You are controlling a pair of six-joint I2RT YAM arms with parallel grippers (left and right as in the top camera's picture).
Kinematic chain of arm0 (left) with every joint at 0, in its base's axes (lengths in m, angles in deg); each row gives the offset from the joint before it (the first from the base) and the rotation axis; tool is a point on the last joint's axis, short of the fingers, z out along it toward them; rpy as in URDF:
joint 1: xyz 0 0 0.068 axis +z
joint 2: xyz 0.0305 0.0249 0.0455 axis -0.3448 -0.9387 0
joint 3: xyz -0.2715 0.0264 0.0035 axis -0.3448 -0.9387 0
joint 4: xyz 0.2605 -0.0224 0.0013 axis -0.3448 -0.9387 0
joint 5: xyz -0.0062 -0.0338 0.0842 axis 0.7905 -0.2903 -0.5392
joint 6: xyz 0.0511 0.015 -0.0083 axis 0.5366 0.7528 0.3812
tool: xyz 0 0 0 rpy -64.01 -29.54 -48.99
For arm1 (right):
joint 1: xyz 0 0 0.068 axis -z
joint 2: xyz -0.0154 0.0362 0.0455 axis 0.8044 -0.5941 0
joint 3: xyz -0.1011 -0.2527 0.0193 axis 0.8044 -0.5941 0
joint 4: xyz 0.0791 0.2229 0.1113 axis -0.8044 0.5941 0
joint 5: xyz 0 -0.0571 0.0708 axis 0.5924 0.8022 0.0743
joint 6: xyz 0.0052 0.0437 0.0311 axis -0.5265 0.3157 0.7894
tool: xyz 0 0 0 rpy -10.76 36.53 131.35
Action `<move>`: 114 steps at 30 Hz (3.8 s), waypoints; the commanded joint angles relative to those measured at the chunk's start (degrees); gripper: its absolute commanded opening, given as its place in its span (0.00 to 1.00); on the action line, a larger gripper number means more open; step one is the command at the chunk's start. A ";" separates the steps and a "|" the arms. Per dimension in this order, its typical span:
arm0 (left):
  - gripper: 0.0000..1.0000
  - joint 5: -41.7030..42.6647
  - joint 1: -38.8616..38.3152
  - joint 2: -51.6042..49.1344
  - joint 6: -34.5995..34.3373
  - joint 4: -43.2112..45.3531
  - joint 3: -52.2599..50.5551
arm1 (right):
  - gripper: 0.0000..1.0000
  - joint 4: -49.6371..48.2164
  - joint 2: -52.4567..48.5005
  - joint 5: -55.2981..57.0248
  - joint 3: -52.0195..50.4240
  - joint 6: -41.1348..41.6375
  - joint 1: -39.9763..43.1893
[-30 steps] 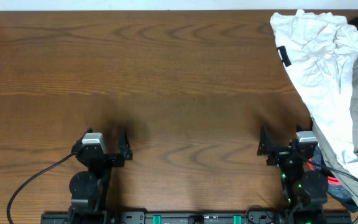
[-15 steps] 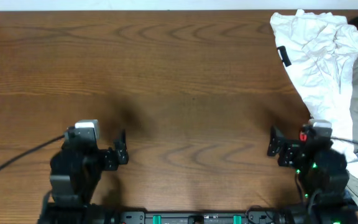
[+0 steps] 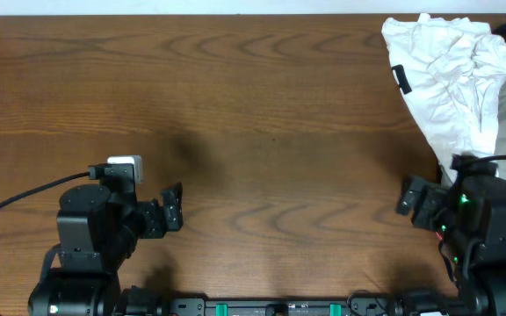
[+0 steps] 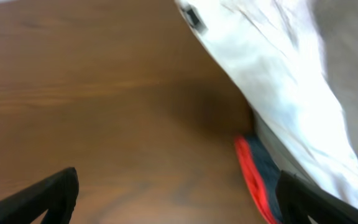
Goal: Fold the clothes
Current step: 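Reach the right gripper into the clothes pile and grasp the white shirt, then pull the white shirt left onto the table with the right gripper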
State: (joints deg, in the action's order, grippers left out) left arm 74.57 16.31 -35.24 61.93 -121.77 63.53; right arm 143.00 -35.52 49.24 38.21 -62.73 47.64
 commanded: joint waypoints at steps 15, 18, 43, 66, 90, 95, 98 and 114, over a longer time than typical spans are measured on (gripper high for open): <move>0.98 1.20 0.17 -0.17 -0.76 0.20 1.14 | 0.99 10.84 -6.12 16.02 0.61 20.94 16.96; 0.98 1.20 0.17 -0.17 -0.76 0.20 1.14 | 0.99 10.38 -9.35 15.85 0.61 18.84 18.95; 0.98 1.18 0.17 -0.20 -0.76 1.36 1.11 | 0.90 0.13 -34.60 5.31 -1.11 14.08 42.75; 0.98 1.18 0.17 -0.20 -0.76 2.62 1.11 | 0.01 -6.80 -28.74 -18.73 -0.48 -1.86 39.23; 0.98 1.18 0.17 -0.22 -0.76 3.85 1.11 | 0.84 -32.59 -28.59 -31.89 13.22 -9.14 -28.98; 0.98 1.18 0.17 -0.22 -0.76 3.85 1.11 | 0.85 -26.62 -28.33 -22.36 13.22 -8.33 -24.13; 0.98 1.18 0.17 -0.22 -0.76 3.85 1.11 | 0.86 -21.05 -28.50 -15.74 13.20 -8.15 -20.52; 0.98 1.64 0.17 -8.87 -0.76 2.34 1.05 | 0.83 -14.47 -48.87 -9.22 12.66 -12.31 -3.02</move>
State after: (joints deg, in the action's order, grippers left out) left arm 75.40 16.31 -42.78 61.71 -119.30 63.53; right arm 128.62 -80.83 42.88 50.83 -71.43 43.25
